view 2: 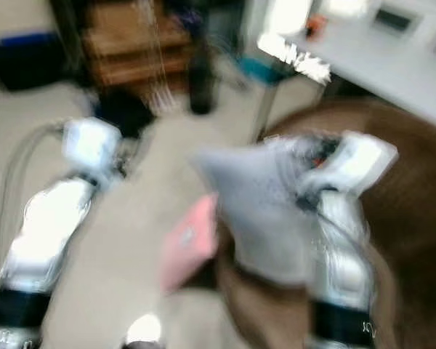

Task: Move the pillow to the sofa from floor

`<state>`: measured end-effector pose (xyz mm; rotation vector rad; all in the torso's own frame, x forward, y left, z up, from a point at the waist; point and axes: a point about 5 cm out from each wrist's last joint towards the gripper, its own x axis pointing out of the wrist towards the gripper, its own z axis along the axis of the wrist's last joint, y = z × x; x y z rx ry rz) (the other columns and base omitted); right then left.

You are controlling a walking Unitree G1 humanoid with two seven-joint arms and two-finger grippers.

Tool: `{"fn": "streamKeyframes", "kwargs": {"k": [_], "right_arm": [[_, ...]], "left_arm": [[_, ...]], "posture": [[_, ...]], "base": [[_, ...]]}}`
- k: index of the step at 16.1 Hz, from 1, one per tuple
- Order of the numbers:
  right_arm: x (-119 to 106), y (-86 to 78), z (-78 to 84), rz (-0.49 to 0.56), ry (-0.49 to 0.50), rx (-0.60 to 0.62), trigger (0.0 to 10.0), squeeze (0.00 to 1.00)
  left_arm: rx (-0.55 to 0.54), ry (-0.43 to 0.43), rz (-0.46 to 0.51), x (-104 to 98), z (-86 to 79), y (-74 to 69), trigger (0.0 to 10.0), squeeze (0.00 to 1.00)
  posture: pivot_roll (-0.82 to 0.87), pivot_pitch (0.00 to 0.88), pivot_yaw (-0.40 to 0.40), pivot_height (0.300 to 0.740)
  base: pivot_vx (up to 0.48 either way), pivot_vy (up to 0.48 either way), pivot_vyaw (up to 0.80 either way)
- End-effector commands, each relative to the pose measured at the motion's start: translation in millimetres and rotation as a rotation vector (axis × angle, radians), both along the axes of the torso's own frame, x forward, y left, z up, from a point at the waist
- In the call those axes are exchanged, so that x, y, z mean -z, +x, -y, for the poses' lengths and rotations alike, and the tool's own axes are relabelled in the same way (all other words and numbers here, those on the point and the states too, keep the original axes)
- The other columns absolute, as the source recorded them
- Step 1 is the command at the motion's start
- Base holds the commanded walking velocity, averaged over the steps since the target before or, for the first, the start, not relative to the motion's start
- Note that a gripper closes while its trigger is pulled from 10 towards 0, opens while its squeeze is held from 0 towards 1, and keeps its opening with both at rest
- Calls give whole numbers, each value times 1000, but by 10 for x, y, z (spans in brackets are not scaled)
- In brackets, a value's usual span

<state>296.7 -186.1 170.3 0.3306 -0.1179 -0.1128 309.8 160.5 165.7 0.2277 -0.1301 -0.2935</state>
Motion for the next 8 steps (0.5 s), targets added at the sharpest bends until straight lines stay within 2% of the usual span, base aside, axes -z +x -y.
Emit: {"fn": "streamKeyframes", "kwargs": {"k": [1,5,7,8], "right_arm": [[-93,-72,237,51,-27,91,10000,0],[-83,-96,262,55,-24,103,10000,0],[-68,-106,280,51,-27,115,10000,0],[-62,-110,287,49,-27,117,10000,0]], "left_arm": [[77,-4,15,-35,199,-5,10000,0],[102,4,8,-19,224,-10,10000,0],[120,9,-12,11,241,-18,10000,0],[122,5,-30,35,248,-25,10000,0]], "posture": [[100,12,-60,740],[101,18,-53,740],[101,23,-52,740],[102,25,-52,740]], "base": [[375,0,-800],[370,0,-800],[317,0,0],[0,0,0]]}}
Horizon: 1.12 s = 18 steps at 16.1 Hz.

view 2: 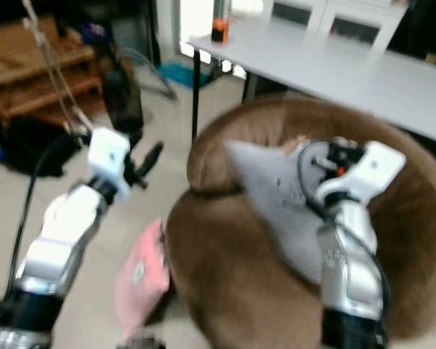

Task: Move the pillow to the sofa from floor

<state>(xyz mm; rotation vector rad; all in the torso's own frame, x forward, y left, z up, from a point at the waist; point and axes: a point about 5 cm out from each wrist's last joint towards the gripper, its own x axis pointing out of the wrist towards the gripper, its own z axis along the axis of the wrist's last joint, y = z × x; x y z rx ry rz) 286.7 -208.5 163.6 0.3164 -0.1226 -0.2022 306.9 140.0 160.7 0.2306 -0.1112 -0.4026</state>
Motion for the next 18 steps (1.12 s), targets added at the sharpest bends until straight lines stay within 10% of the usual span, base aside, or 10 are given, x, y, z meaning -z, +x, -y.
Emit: {"fn": "streamKeyframes", "kwargs": {"k": [1,18], "right_arm": [[-126,-15,70,58,-19,28,10000,0],[-209,96,-177,63,-9,-141,10000,0]], "left_arm": [[9,-13,-21,19,42,-3,10000,0],[0,33,-27,79,-47,-85,10000,0]], "posture": [[100,27,-52,740],[111,51,-95,740]], "base": [[0,0,0],[0,-121,0]]}}
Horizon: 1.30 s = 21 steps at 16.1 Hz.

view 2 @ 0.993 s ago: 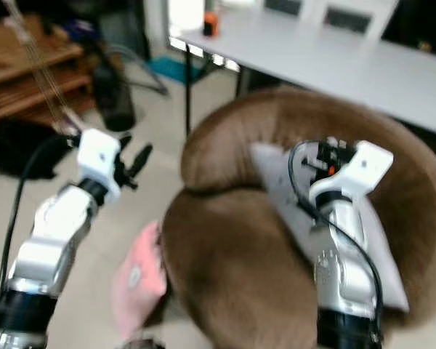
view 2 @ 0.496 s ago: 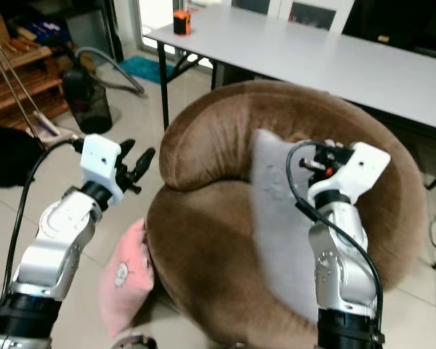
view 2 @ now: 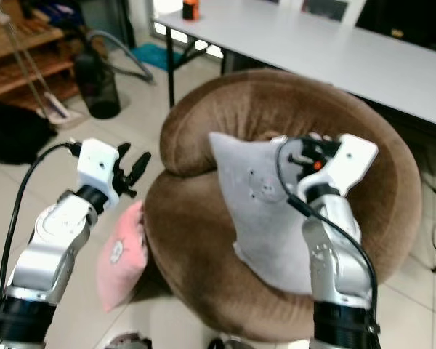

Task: Move the pillow to the sofa from floor

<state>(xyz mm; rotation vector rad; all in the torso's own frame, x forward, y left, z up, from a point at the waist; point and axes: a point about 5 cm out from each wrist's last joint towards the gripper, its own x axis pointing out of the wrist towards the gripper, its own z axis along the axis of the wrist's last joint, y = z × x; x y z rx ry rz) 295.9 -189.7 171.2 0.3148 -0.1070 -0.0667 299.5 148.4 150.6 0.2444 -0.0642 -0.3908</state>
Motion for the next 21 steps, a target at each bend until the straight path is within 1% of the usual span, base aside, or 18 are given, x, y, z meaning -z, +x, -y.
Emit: {"fn": "streamKeyframes", "kwargs": {"k": [1,2,3,4,5,6,8,10,11,12,13,15,17,18,19,20,21], "right_arm": [[-137,22,-7,58,10,-12,10000,0],[-130,55,-25,53,10,-13,10000,0],[-82,108,-9,11,-14,29,10000,0],[-6,178,52,-47,-33,95,10000,0],[73,253,157,-105,-43,182,10000,0],[124,317,249,-142,-31,253,10000,0],[152,495,462,-192,-4,407,10000,0],[130,589,572,-211,6,489,10000,0],[19,699,814,-210,19,620,10000,0],[-30,712,905,-210,13,669,10000,0],[-112,717,1038,-194,19,720,10000,1000],[-178,716,1144,-180,25,750,10000,1000],[-218,727,1184,-155,24,735,10000,1000],[-243,738,1190,-146,-11,734,10000,341],[-273,744,1198,-129,-54,728,10000,0],[-283,764,1178,-105,-32,672,10000,0],[-291,783,1121,-63,-52,595,10000,0]], "left_arm": [[59,30,5,-2,51,-39,10000,0],[109,52,-8,18,61,-78,10000,0],[154,71,-31,38,55,-120,10000,0],[203,85,-60,60,47,-161,10000,0],[258,102,-83,74,39,-215,10000,0],[302,114,-97,77,26,-264,10000,0],[358,131,-131,78,-7,-335,10000,0],[375,142,-140,59,-37,-363,10000,0],[405,158,-151,24,-58,-391,10000,0],[411,161,-153,9,-67,-400,10000,0],[411,164,-153,-16,-87,-404,10000,0],[400,165,-153,-34,-116,-404,10000,0],[356,159,-135,-39,-141,-387,10000,0],[319,150,-117,-36,-143,-364,10000,0],[285,140,-107,-15,-136,-334,10000,0],[218,142,-98,21,-135,-282,10000,0],[165,120,-93,44,-129,-246,10000,0]], "posture": [[111,51,-95,740],[119,65,-94,740],[123,73,-92,740],[126,78,-90,740],[137,100,-81,740],[144,121,-71,740],[155,146,-56,740],[170,167,-46,740],[197,185,-40,740],[207,189,-42,740],[213,189,-44,740],[217,184,-46,740],[212,169,-48,740],[206,160,-48,740],[195,145,-48,740],[187,133,-51,740],[172,111,-59,740]], "base": [[0,0,0],[0,0,0],[0,0,0],[0,0,0],[0,0,0],[0,0,0],[0,0,0],[0,0,0],[0,0,0],[0,0,0],[0,0,0],[0,0,0],[0,0,0],[0,0,0],[0,0,0],[0,0,0],[0,0,0]]}}
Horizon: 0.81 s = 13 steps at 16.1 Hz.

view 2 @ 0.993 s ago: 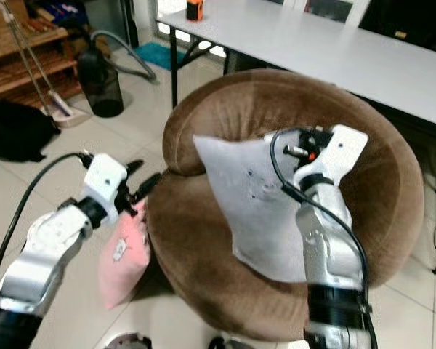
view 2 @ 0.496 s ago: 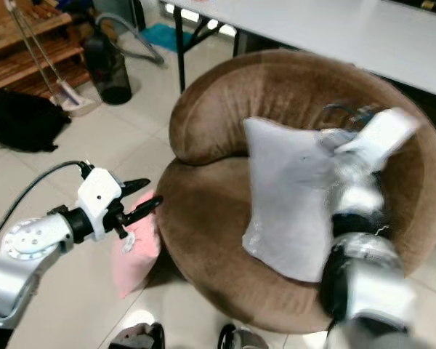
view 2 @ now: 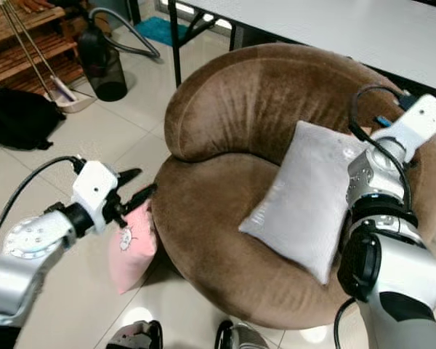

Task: Move the pillow to the sofa from floor

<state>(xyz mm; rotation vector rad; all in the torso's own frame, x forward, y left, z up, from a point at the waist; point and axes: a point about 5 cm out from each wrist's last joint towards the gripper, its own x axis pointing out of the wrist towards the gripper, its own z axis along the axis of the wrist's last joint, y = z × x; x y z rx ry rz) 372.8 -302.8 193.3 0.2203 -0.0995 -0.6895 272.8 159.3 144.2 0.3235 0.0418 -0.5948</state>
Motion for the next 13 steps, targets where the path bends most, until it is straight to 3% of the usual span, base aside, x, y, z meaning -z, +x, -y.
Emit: {"fn": "streamKeyframes", "kwargs": {"k": [1,3,5,6,7,11,13], "right_arm": [[22,14,-202,66,-41,-188,10000,0],[158,-82,-378,68,-54,-300,10000,0],[589,-593,-786,-21,-41,-492,10000,0],[782,-883,-943,-71,-41,-560,10000,0],[897,-1064,-1025,-97,-48,-595,10000,0],[984,-1350,-1088,-130,-11,-566,10000,0],[1008,-1381,-1104,-168,-69,-554,10000,0]], "left_arm": [[-85,-13,27,19,-12,43,10000,0],[-121,-21,19,75,-2,39,10000,0],[-165,-35,2,187,36,3,10000,0],[-194,-39,-3,216,35,-4,10000,0],[-209,-36,-5,236,29,-1,10000,0],[-227,-27,16,211,21,49,10000,0],[-223,-2,24,208,14,60,10000,0]], "posture": [[146,84,-68,740],[136,76,-69,740],[104,55,-69,740],[93,50,-66,740],[81,45,-64,740],[75,50,-58,740],[76,49,-58,740]], "base": [[0,0,0],[0,0,0],[0,0,0],[0,274,0],[0,412,0],[0,465,0],[0,472,0]]}}
